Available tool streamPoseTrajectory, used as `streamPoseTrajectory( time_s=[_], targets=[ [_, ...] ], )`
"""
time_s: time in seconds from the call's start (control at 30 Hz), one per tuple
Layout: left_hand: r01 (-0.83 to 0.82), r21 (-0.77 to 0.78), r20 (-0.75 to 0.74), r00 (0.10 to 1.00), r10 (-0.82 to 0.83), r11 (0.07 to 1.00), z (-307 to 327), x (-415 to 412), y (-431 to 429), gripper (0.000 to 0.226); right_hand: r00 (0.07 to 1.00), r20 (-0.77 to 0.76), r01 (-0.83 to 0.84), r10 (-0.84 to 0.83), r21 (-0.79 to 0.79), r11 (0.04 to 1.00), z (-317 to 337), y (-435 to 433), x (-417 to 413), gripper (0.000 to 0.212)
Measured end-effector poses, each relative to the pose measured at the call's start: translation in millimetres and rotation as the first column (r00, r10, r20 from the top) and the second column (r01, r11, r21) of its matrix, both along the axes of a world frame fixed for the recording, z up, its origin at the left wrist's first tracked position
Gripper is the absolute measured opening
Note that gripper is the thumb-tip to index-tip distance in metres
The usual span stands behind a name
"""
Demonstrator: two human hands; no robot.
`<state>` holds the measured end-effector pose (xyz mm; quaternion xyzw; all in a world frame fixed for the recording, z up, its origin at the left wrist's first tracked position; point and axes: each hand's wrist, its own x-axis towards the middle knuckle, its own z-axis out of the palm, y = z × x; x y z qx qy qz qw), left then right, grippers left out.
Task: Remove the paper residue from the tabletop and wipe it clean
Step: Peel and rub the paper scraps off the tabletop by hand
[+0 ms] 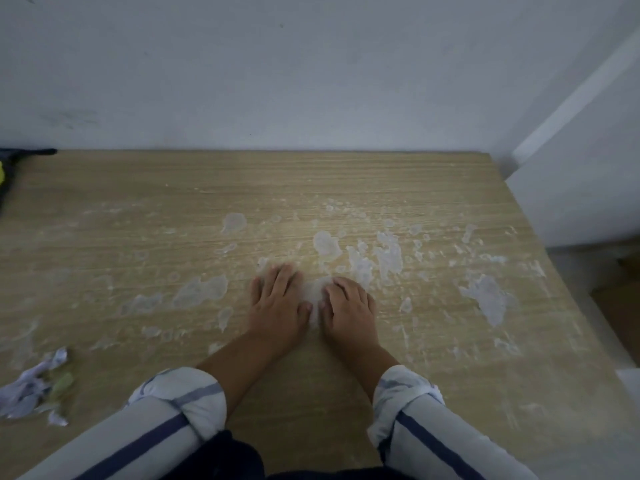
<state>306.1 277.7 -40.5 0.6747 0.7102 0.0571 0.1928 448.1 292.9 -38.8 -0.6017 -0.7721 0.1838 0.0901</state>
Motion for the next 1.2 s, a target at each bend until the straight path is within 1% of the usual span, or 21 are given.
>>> streamPoseTrajectory(
  time_s=[0.07, 0.17, 0.27, 0.33, 0.47, 0.57, 0.67, 0.8, 0.93, 1.03, 1.2],
  targets=[
    [-0.002, 0.001, -0.005, 1.0, 0.002, 1.0, 0.8, 2.0, 5.8, 0.062, 1.0, -0.008, 0.004, -0.004, 0.022, 1.0, -1.2, 7.3, 1.7, 0.056],
    [0.005, -0.004, -0.02, 1.0, -0.005, 1.0, 0.4, 3.3, 11.0, 0.064, 0.999, 0.015, 0.048, -0.048, 0.024, 0.999, -1.3, 19.2, 3.9, 0.055],
    [0.02, 0.014, -0.038, 0.999, -0.019, 1.0, -1.1, 3.9, 13.8, 0.081, 0.995, 0.05, 0.085, -0.086, 0.027, 0.996, -3.3, 28.0, 5.2, 0.055],
    [0.028, 0.018, -0.049, 0.998, -0.027, 0.999, -3.8, 4.1, 15.8, 0.085, 0.994, 0.07, 0.081, -0.084, 0.042, 0.996, -4.5, 30.0, 4.3, 0.059],
    [0.039, 0.036, -0.076, 0.996, -0.036, 0.999, -7.6, 5.0, 20.9, 0.081, 0.993, 0.098, 0.061, -0.067, 0.064, 0.996, -6.5, 30.3, 3.5, 0.057],
    [0.044, 0.045, -0.102, 0.994, -0.039, 0.998, -9.2, 6.1, 24.1, 0.078, 0.992, 0.108, 0.054, -0.062, 0.07, 0.996, -7.8, 30.5, 4.5, 0.051],
    [0.043, 0.063, -0.089, 0.995, -0.037, 0.997, -9.2, 5.7, 25.2, 0.079, 0.992, 0.103, 0.058, -0.065, 0.074, 0.996, -7.8, 30.6, 4.4, 0.051],
    [-0.032, 0.097, -0.036, 0.999, 0.035, 0.995, -9.7, 5.0, 24.2, 0.083, 0.993, 0.096, 0.059, -0.068, 0.087, 0.994, -6.6, 30.5, 4.6, 0.05],
    [-0.002, 0.137, -0.052, 0.999, 0.009, 0.991, -8.9, 7.0, 26.2, 0.072, 0.992, 0.092, 0.071, -0.081, 0.108, 0.992, -7.2, 30.4, 4.2, 0.048],
    [0.036, 0.123, -0.068, 0.997, -0.028, 0.992, -7.1, 4.7, 28.4, 0.073, 0.99, 0.102, 0.082, -0.095, 0.128, 0.988, -8.2, 31.6, 3.3, 0.047],
    [0.051, 0.074, -0.089, 0.995, -0.044, 0.996, -5.9, 0.4, 30.2, 0.074, 0.99, 0.108, 0.075, -0.09, 0.138, 0.988, -8.1, 31.6, 2.6, 0.046]
  ],
)
